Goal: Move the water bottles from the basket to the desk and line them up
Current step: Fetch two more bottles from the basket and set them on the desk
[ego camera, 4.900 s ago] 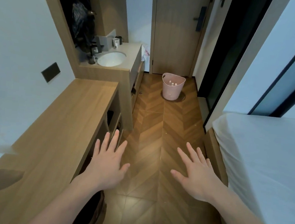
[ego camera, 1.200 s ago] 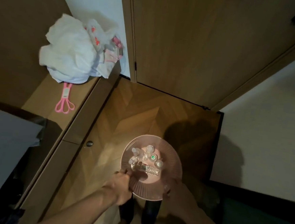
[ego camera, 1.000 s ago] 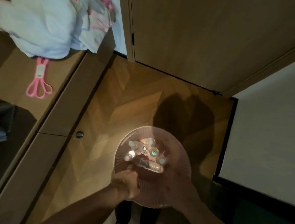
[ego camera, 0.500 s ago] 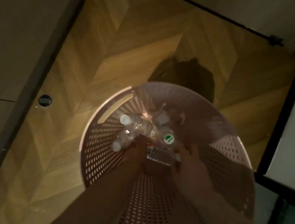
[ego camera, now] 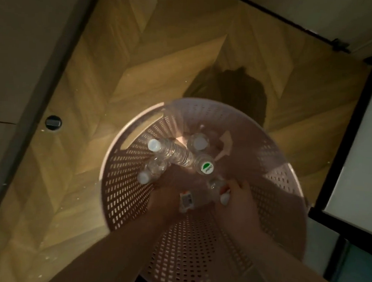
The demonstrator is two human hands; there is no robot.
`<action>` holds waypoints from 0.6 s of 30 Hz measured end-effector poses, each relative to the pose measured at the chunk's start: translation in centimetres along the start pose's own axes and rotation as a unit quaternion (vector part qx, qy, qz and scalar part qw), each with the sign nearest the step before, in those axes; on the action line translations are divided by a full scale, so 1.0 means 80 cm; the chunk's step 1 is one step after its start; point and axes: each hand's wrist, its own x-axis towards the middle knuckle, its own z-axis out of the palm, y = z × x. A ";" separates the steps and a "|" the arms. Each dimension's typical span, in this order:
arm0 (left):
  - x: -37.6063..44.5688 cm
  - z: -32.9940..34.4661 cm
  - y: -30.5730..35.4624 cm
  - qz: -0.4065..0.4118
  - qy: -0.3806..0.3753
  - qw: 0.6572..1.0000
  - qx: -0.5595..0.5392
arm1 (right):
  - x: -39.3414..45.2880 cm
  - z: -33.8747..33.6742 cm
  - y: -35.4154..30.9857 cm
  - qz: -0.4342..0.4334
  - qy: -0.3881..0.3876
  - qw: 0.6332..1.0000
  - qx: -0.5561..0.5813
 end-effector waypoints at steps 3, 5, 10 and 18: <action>-0.066 -0.047 0.015 -0.072 -0.034 0.996 -0.050 | -0.034 -0.033 -0.032 0.016 0.001 1.000 -0.009; -0.103 -0.070 0.006 -0.112 -0.027 0.991 -0.068 | -0.069 -0.062 -0.058 0.025 -0.009 1.000 -0.017; -0.235 -0.168 -0.020 -0.068 -0.020 0.991 -0.110 | -0.166 -0.140 -0.123 0.013 -0.013 0.998 -0.060; -0.465 -0.360 -0.026 -0.159 0.010 0.964 -0.212 | -0.343 -0.291 -0.306 -0.024 -0.026 0.998 -0.049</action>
